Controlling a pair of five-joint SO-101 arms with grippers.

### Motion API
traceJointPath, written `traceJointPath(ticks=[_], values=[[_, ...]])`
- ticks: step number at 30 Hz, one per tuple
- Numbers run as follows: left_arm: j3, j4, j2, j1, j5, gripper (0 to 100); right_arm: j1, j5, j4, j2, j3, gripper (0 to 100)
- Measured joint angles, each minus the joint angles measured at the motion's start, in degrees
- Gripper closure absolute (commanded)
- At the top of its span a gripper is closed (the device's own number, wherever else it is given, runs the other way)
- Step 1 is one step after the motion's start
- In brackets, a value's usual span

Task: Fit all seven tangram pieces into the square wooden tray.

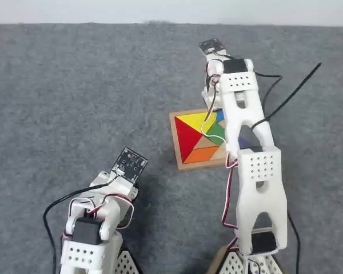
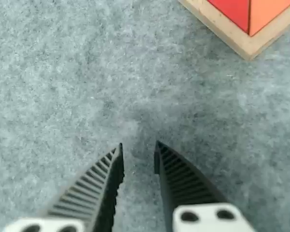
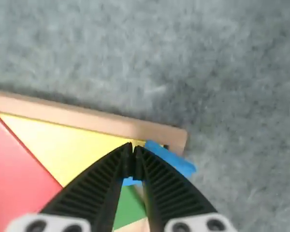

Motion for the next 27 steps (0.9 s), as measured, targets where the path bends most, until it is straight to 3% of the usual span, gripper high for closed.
traceJointPath(ticks=[19, 27], values=[[0.0, 0.0, 0.0, 0.0, 0.0, 90, -3.3, 4.8, 0.5, -0.4, 3.8, 99.1], [0.0, 0.0, 0.0, 0.0, 0.0, 90, -5.7, 6.2, -4.9, -15.6, 20.0, 99.1]])
